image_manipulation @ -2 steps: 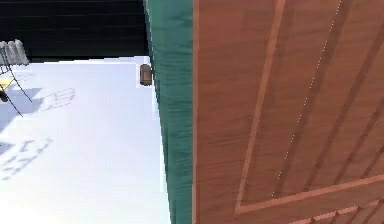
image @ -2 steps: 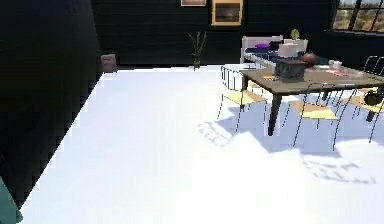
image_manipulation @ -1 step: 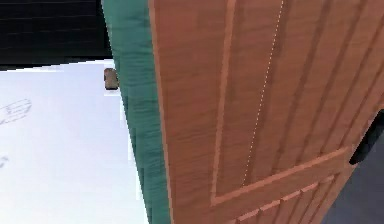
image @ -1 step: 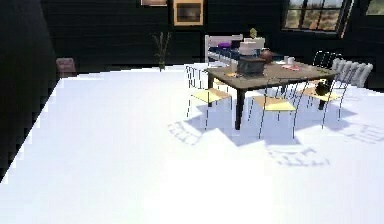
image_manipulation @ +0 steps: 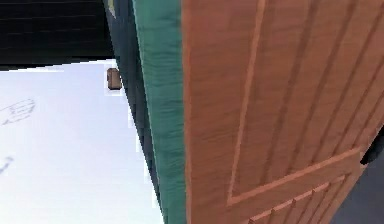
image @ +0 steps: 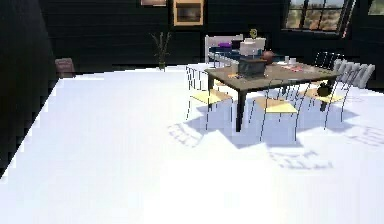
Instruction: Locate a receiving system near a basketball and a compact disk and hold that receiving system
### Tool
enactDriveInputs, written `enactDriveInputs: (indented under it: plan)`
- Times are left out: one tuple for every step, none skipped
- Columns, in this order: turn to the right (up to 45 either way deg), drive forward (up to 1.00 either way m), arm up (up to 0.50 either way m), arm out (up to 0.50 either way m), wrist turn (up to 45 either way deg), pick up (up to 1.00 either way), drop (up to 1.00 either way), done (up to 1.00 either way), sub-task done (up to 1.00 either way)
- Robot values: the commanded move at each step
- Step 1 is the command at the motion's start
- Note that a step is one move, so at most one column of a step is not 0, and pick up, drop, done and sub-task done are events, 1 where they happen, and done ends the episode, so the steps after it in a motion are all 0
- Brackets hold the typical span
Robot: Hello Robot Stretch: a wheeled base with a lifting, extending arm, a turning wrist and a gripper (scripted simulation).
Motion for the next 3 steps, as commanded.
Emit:
enactDriveInputs:
  plan:
    - [-15.0,0.00,0.00,0.00,0.0,0.00,0.00,0.00,0.00]
    - [0.0,1.00,0.00,0.00,0.0,0.00,0.00,0.00,0.00]
    - [0.0,1.00,0.00,0.00,0.0,0.00,0.00,0.00,0.00]
